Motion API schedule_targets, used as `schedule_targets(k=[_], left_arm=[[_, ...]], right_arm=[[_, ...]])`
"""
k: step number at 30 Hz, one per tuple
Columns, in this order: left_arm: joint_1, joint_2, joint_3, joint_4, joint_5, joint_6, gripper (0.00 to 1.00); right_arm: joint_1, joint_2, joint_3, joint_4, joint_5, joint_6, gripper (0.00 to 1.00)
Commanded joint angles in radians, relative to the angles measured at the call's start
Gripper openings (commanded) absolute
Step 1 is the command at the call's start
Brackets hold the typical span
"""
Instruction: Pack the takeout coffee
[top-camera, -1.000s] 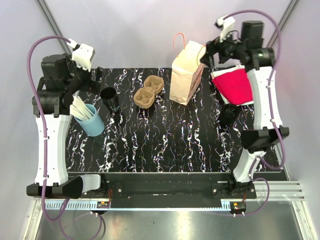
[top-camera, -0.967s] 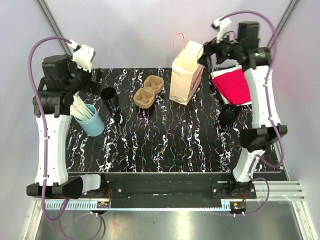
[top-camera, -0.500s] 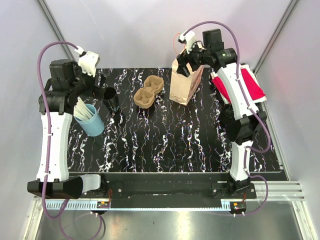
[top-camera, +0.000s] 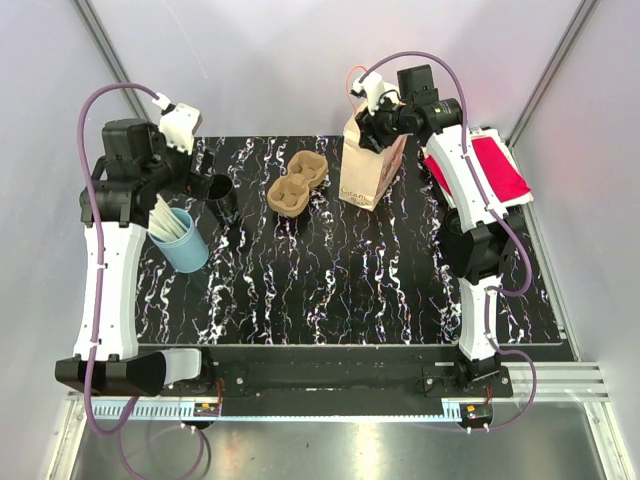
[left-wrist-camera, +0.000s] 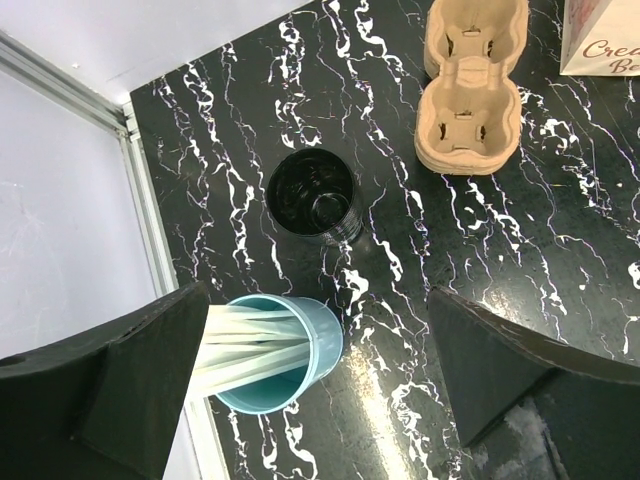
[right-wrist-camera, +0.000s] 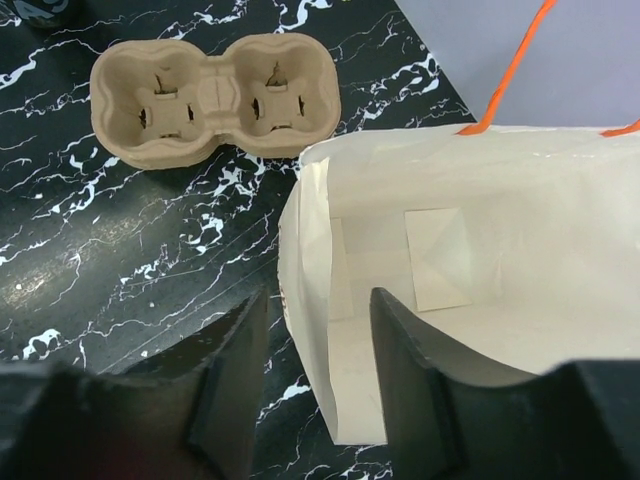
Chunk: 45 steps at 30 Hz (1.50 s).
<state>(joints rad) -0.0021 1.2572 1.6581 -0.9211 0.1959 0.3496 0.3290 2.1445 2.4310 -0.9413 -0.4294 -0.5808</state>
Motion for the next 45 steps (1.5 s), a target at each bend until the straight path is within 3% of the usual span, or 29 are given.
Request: schedule_targets(k=[1,7,11,14,20,30,40,45], left_arm=[[0.001,0.005,-0.011,0.053,0.037,0.009,0.99],[0.001,0.01,-0.014,0.059,0.05,0.006,0.99],[0.001,0.01,-0.02,0.064,0.06,0.002,0.99],[0.001,0.008,-0.024,0.062,0.063,0.0,0.99],[0.001,0.002,-0.04,0.071,0.069,-0.001,0.99],[0.001,-0.007,-0.057,0.082,0.1,-0.003,0.99],[0.001,-0.013,-0.066,0.09,0.126,-0.006,0.99],[0.001,-0.019,-0.072,0.097,0.137,-0.014,0.99]], right_arm=[[0.004,0.008,0.02,-0.022,0.001,-0.024,0.47],[0.002,0.003,0.02,-0.07,-0.006,-0.05,0.32],[0.002,-0.014,0.019,-0.077,0.015,-0.036,0.09],[0.004,-0.037,0.016,-0.079,0.056,-0.025,0.0],[0.005,-0.119,-0.03,-0.12,0.106,-0.039,0.0],[-0.007,-0.319,-0.249,-0.076,0.282,-0.139,0.0],[-0.019,-0.57,-0.611,0.004,0.319,-0.171,0.0],[-0.018,-0.64,-0.665,-0.022,0.319,-0.171,0.0]])
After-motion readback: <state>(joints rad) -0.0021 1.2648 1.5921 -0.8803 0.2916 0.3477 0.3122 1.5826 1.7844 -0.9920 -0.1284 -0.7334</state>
